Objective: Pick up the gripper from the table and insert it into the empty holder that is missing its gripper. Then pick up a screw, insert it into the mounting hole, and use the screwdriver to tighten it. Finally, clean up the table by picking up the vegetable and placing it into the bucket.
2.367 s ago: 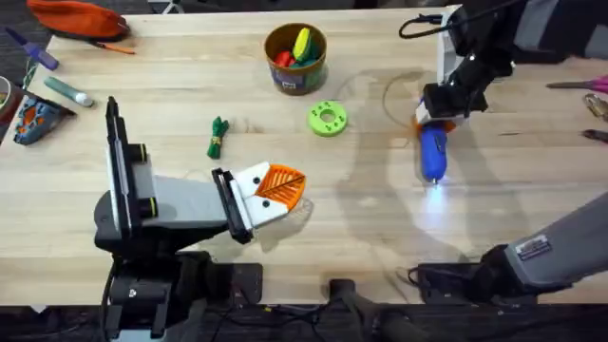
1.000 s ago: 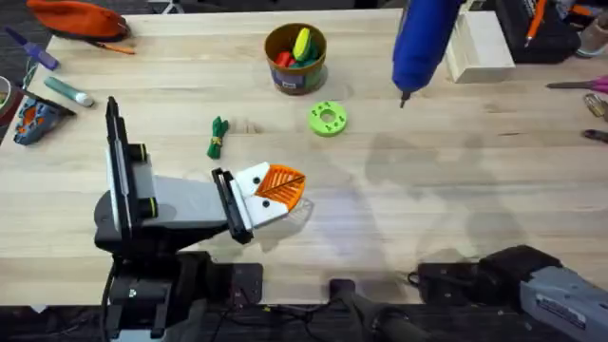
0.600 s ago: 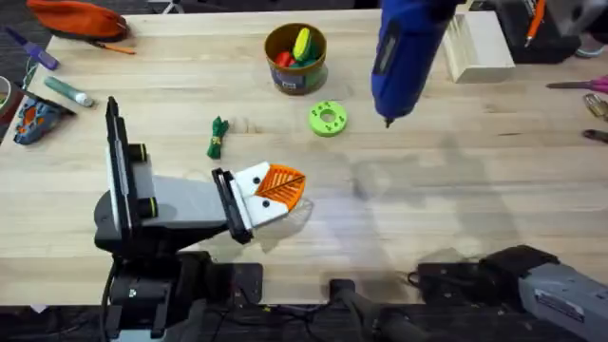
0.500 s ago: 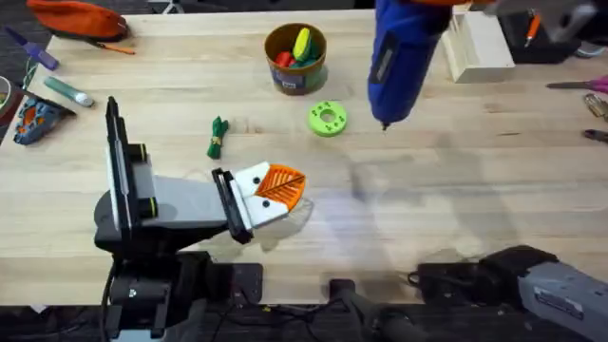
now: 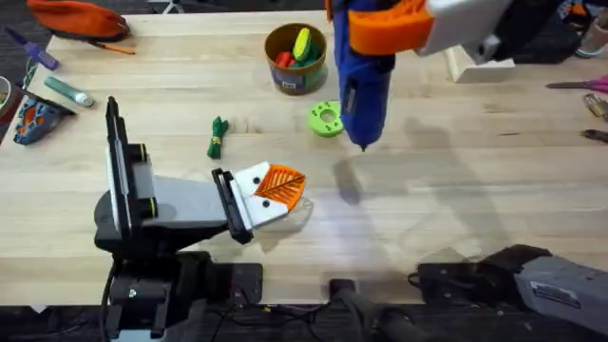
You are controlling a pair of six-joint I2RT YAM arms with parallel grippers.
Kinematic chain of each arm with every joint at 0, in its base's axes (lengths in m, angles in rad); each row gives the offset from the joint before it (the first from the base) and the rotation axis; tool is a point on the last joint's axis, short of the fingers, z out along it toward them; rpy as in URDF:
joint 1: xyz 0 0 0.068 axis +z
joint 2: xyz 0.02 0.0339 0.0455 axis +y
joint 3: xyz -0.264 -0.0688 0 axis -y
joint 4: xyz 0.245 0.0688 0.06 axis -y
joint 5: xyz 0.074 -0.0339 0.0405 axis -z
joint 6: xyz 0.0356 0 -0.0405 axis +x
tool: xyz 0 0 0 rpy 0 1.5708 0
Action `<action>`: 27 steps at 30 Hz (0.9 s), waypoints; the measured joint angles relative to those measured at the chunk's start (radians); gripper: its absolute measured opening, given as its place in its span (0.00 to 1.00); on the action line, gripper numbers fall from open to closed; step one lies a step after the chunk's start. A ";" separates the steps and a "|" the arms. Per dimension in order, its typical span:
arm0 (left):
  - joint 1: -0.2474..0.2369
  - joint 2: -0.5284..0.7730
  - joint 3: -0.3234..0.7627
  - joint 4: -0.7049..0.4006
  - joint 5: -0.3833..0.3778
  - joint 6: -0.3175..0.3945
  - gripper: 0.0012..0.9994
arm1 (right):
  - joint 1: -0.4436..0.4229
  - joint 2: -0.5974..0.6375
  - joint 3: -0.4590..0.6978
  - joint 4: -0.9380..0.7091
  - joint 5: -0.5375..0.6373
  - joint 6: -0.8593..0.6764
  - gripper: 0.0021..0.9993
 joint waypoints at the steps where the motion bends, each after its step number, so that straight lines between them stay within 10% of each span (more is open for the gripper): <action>1: 0.000 0.000 0.000 0.000 0.000 0.000 0.01 | -0.004 0.000 0.000 -0.019 0.003 -0.001 0.02; 13: 0.000 0.000 0.000 0.000 0.000 0.000 0.01 | -0.037 -0.062 -0.001 -0.251 -0.005 -0.194 0.02; 27: 0.000 0.000 0.000 0.000 0.000 0.000 0.01 | -0.146 -0.062 -0.040 -0.041 0.028 -0.114 0.02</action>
